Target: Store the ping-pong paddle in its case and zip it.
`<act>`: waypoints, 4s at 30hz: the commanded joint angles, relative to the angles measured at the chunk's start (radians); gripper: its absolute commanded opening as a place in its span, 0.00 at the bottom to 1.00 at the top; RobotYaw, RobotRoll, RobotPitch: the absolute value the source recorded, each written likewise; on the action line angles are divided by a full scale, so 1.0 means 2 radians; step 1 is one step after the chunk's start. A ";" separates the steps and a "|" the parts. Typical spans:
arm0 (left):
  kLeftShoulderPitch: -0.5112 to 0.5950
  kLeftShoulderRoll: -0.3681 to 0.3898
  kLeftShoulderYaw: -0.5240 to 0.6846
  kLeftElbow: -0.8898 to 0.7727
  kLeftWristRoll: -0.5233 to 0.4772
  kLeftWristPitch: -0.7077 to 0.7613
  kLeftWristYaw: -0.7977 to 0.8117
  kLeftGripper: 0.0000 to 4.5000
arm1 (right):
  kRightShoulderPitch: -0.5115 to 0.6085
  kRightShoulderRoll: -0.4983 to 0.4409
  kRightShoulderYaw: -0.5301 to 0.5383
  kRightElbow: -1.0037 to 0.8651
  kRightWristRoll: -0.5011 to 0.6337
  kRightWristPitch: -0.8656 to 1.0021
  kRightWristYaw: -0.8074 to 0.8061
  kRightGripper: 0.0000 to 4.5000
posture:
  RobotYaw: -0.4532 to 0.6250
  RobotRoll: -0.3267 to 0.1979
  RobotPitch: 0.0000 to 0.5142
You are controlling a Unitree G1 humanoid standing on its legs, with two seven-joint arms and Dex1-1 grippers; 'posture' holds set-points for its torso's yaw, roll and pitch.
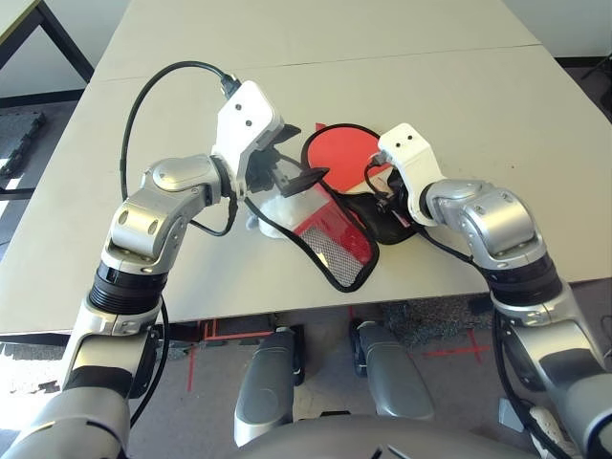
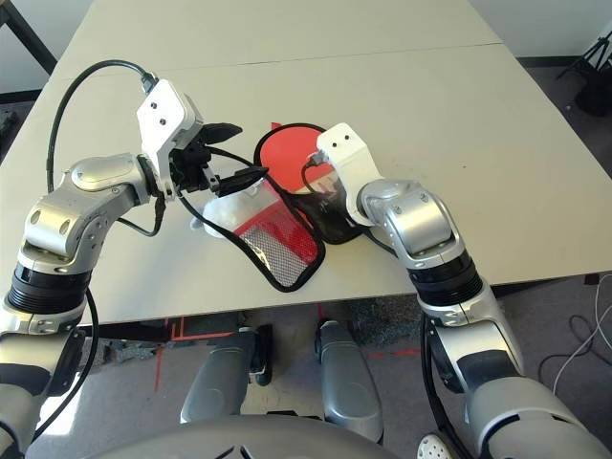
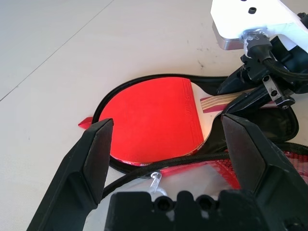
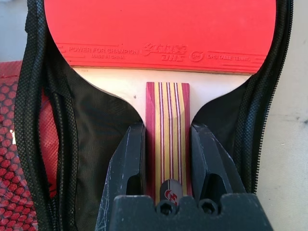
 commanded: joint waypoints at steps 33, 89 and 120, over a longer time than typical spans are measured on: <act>0.063 0.223 0.160 0.015 0.009 0.014 -0.040 1.00 | 0.013 -0.086 -0.158 0.124 0.142 -0.124 0.169 0.99 | 0.58 0.62 0.35; 0.001 -0.009 -0.065 -0.064 0.038 0.068 0.020 1.00 | -0.039 -0.130 -0.143 0.388 0.151 -0.179 0.346 0.99 | 0.54 0.62 0.40; 0.006 -0.011 -0.064 -0.060 0.043 0.066 0.024 1.00 | -0.032 -0.114 -0.109 0.379 0.141 -0.081 0.324 0.44 | 0.54 0.62 0.40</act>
